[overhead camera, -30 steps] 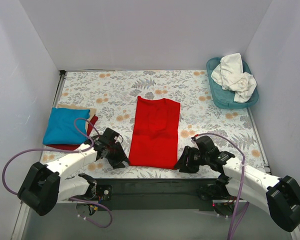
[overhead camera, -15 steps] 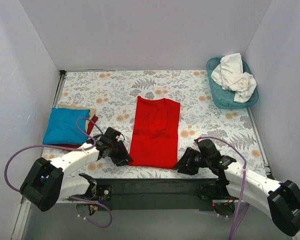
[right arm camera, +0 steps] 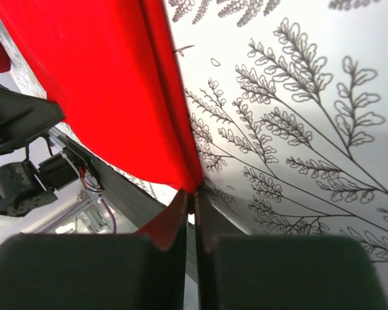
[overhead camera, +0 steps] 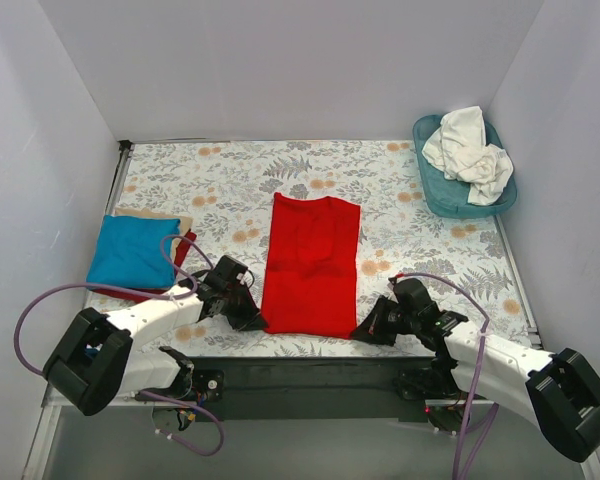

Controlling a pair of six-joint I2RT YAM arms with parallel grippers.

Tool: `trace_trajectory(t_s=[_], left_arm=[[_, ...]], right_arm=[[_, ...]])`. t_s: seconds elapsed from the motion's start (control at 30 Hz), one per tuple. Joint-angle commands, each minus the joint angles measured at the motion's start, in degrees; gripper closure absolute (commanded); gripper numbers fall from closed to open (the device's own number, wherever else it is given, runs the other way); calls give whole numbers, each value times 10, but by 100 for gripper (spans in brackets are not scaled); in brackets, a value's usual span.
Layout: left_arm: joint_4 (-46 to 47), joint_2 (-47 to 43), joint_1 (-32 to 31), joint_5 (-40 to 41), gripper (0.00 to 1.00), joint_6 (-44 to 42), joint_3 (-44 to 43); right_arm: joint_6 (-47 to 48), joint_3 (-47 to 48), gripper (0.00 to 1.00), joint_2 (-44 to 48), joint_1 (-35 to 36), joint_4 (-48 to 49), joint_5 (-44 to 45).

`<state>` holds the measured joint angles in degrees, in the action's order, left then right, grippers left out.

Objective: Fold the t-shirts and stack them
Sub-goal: Fold the tshirt

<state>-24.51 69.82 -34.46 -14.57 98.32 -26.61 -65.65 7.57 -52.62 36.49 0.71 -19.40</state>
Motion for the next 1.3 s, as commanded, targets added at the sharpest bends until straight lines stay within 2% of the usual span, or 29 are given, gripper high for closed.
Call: trace_trajectory(t_s=[0.0, 0.03, 0.17, 0.37, 0.43, 0.57, 0.77, 0.93, 1.17, 1.27], left_arm=[[-16, 0, -13, 5, 100, -11, 5], [-21, -2, -16, 3, 100, -11, 3], [-41, -21, -46, 4, 100, 5, 3], [-62, -70, -136, 7, 100, 80, 29], [-78, -84, -148, 13, 100, 91, 25], [-127, -105, -149, 52, 100, 77, -27], [-186, -94, -149, 97, 100, 72, -142], [-215, -76, -130, 117, 100, 58, -214], [-197, -29, -29, 69, 100, -7, -297], [-196, -2, -7, 57, 100, -27, -350]], right_arm=[[44, -2, 96, -5, 2, -19, 34], [68, 2, 98, -4, 2, -27, 30], [142, 38, 99, -8, 6, -103, 11], [152, 35, 99, 98, 66, -197, 37], [155, 54, 99, 121, 82, -226, 63], [187, 123, 99, 150, 92, -293, 113], [256, 274, 99, 96, 92, -338, 191], [287, 357, 99, 38, 91, -343, 241], [340, 476, 99, -59, 82, -340, 290], [357, 531, 99, -92, 64, -333, 294]])
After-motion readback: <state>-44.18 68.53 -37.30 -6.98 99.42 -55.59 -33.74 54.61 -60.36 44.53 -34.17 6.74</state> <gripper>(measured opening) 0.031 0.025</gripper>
